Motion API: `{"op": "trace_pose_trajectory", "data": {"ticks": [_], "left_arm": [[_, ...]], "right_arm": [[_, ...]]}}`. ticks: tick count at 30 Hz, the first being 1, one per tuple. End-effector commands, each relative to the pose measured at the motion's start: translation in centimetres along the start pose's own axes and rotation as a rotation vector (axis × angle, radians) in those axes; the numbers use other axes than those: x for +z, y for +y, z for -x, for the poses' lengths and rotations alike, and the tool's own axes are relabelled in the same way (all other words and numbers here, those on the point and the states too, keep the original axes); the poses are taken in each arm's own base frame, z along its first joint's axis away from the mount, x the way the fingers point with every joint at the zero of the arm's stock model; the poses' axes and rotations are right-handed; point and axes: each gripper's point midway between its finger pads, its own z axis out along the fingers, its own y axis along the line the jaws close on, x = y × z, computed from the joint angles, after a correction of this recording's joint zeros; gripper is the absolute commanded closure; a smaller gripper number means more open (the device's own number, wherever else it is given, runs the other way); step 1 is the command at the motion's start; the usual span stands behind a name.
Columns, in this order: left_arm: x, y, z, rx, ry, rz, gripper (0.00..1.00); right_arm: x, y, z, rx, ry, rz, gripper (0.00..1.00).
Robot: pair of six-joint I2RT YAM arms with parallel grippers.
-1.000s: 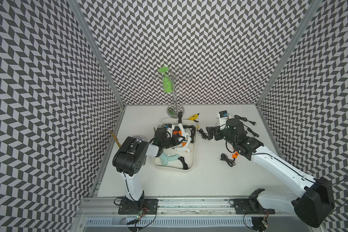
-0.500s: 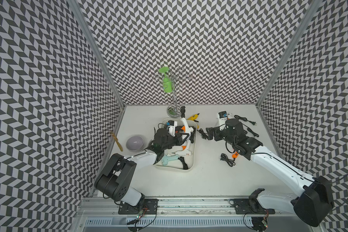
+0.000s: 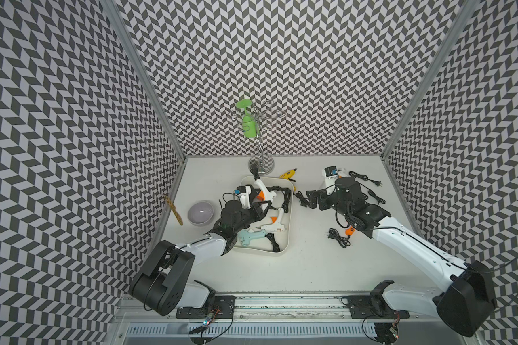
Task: Put the hot melt glue gun into the storage box
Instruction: Place the hot melt adhesive gun in the storage box.
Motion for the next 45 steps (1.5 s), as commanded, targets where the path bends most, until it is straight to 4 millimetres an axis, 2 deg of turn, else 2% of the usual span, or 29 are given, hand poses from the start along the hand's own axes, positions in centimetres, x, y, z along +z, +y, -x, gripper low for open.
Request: {"op": "trace_pose_trajectory", "data": {"ticks": [1,7,14,21,25,28,31,34,40,45], "left_arm": [[0.4,-1.8,2.2,-0.062,-0.138,-0.101,0.81],[1.7,-2.4,3.0,-0.174,-0.249,-0.146,0.82],[3.5,-0.9,2.2,-0.339,-0.304,-0.148,0.82],[6.6,-0.9,1.7,-0.421,-0.292,-0.220,0.78],[8.7,-0.8,1.2,-0.428,-0.247,-0.200,0.69],[9.9,-0.3,0.6,-0.439,-0.214,-0.164,0.54],[10.1,0.2,0.2,-0.447,-0.201,-0.136,0.39],[10.3,0.3,0.2,-0.432,-0.190,-0.114,0.30],[10.7,-0.5,-0.6,-0.425,-0.131,-0.123,0.24],[9.3,-2.3,0.0,-0.387,-0.132,-0.153,0.20]], "right_arm": [[0.4,0.1,0.5,-0.011,-0.016,0.005,0.01],[0.4,-0.3,0.0,-0.034,0.006,-0.014,0.01],[0.3,-1.3,-0.5,-0.070,0.026,-0.065,0.01],[0.5,-2.0,-0.7,-0.075,0.033,-0.080,0.01],[0.7,-2.2,-0.9,-0.075,0.040,-0.077,0.01],[0.9,-2.4,-1.1,-0.074,0.047,-0.077,0.01],[1.0,-2.5,-1.2,-0.075,0.050,-0.075,0.01],[1.0,-2.6,-1.2,-0.070,0.049,-0.072,0.01],[0.9,-3.0,-1.3,-0.068,0.051,-0.079,0.01],[0.4,-3.4,-0.7,-0.061,0.032,-0.085,0.01]]}}
